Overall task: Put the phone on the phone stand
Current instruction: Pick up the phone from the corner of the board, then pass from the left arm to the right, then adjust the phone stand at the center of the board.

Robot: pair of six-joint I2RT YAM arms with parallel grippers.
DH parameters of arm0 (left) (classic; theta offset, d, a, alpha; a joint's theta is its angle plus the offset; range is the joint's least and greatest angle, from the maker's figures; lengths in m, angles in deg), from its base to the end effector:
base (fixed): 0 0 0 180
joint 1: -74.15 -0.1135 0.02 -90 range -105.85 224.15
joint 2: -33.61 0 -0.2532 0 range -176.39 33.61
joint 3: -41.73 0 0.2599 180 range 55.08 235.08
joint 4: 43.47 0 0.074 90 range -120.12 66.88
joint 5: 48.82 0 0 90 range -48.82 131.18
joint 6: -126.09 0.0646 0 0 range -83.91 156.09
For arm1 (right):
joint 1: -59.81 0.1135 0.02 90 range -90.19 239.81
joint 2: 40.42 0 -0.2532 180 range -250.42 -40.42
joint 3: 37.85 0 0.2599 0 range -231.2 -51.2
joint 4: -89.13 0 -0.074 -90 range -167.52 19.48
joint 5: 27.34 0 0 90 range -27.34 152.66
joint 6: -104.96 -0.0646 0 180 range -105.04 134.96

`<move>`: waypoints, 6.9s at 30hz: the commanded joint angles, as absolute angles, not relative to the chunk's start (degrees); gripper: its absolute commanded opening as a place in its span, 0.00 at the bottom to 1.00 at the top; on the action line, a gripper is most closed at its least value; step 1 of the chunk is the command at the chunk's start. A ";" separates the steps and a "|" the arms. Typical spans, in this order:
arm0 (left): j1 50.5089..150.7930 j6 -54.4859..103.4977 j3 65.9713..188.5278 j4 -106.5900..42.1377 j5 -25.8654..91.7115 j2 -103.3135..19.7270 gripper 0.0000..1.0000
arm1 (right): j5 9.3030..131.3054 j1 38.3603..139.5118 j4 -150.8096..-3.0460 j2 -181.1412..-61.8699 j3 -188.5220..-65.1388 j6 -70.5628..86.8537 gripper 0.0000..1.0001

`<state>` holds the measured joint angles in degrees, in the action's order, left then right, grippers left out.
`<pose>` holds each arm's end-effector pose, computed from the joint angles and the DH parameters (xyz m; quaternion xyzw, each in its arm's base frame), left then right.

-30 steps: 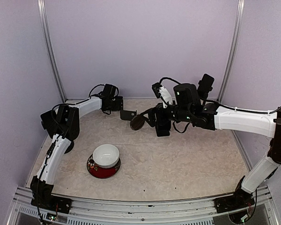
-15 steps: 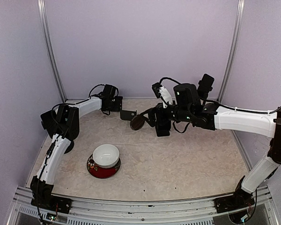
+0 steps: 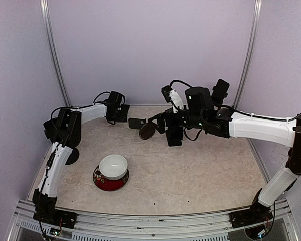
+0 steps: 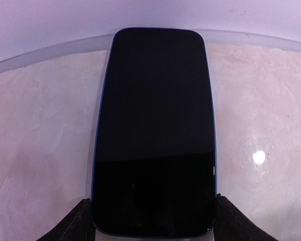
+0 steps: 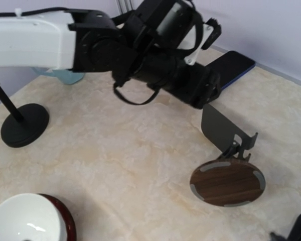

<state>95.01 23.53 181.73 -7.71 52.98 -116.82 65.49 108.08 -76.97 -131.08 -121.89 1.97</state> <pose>0.5568 -0.1980 0.0924 0.0285 0.9232 -0.0154 0.3828 0.2711 0.3087 0.2882 -0.2624 0.7786 0.3077 0.4799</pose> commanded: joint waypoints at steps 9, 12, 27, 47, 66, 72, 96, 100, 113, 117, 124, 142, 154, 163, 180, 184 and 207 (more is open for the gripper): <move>98.05 21.20 161.18 -10.69 52.90 -103.47 0.63 | 65.86 109.22 -76.92 -130.06 -121.44 2.13 1.00; 98.75 20.59 155.65 -12.90 52.61 -99.62 0.63 | 66.10 109.42 -76.51 -129.87 -120.88 2.21 1.00; 102.19 20.31 131.08 -18.96 55.07 -84.21 0.64 | 67.09 110.46 -69.99 -135.25 -128.72 6.35 1.00; 107.03 17.85 116.97 -25.19 60.61 -67.80 0.63 | 68.95 113.27 -80.84 -134.89 -119.22 4.49 1.00; 108.37 19.21 114.09 -28.97 56.39 -62.26 0.56 | 74.71 112.32 -79.91 -147.25 -129.38 -1.14 1.00; 109.11 19.33 111.47 -29.92 56.61 -61.46 0.55 | 87.07 108.08 -89.21 -153.06 -129.43 -18.67 1.00; 112.27 18.25 106.73 -31.00 58.54 -58.06 0.56 | 88.21 106.55 -118.90 -172.37 -132.00 -67.32 1.00; 113.01 17.99 106.18 -31.08 59.09 -57.29 0.56 | 86.23 106.80 -118.80 -172.84 -131.94 -70.01 1.00; 114.72 17.19 104.76 -31.70 59.61 -56.92 0.57 | 84.82 107.44 -121.21 -177.67 -132.92 -78.39 0.96; 115.08 17.06 104.40 -31.94 59.82 -56.83 0.57 | 85.75 107.68 -121.39 -179.62 -134.21 -79.60 0.96; 116.00 16.93 104.30 -32.06 59.65 -56.62 0.56 | 85.40 107.84 -121.65 -181.35 -135.79 -80.38 0.91; 118.47 16.14 102.50 -31.36 60.26 -52.81 0.56 | 84.81 107.97 -128.45 -183.06 -134.38 -83.74 0.43; 120.09 16.12 102.05 -31.03 60.34 -51.31 0.63 | 85.69 107.87 -132.32 -182.56 -133.06 -85.41 0.04; 120.80 16.31 101.65 -32.04 57.85 -43.68 0.90 | 85.86 108.20 -133.05 -178.57 -128.92 -84.29 0.00; 119.87 19.40 110.65 -29.51 59.17 -42.96 0.99 | 85.85 109.58 -127.16 -164.49 -119.17 -72.11 0.00; 118.28 19.86 113.96 -28.89 57.82 -47.04 0.99 | 83.09 109.40 -121.55 -158.84 -116.07 -65.18 0.00; 111.81 18.60 130.77 -24.45 45.25 -68.21 0.99 | 73.80 106.18 -97.45 -124.75 -107.27 -22.94 0.00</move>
<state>113.42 19.66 128.29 -27.31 50.31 -64.12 75.13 106.94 -100.00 -133.70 -108.80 -33.68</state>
